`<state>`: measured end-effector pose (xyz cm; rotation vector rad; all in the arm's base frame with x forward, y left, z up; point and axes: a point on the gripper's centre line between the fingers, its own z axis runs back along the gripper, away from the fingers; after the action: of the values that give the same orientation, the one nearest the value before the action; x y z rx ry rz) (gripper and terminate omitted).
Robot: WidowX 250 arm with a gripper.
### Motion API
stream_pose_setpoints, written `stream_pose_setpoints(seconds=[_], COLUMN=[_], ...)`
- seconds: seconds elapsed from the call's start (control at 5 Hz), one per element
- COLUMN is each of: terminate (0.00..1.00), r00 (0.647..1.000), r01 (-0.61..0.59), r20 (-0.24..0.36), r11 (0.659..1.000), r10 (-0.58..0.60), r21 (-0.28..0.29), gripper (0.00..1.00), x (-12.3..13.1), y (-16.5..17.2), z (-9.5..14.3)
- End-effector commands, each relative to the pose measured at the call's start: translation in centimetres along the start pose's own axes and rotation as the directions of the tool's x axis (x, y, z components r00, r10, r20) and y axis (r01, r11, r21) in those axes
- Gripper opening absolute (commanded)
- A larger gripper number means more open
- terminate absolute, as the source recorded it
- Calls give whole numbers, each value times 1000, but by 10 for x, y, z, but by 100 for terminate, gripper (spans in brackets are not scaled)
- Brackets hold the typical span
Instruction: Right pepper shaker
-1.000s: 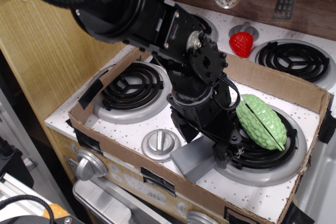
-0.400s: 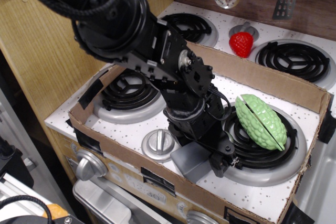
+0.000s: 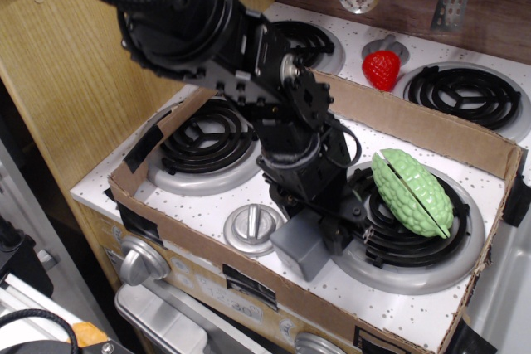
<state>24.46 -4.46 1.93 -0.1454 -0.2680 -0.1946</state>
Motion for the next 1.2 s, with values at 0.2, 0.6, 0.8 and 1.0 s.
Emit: stream_pose_setpoints(seconds=[0.2,0.6,0.8,1.0], terminate=[0,0,0,0], r00=[992,984,969,940], r01=[13,43,44,50], r20=[122,166,235,328], r11=[999,995,993,990], r10=[-19,-57,-69,-92], r21=[44,87,111,136], gripper=[0,0,0,0], x=[38,61,65,72], y=[30,69,82,95], z=[33,47,46,47])
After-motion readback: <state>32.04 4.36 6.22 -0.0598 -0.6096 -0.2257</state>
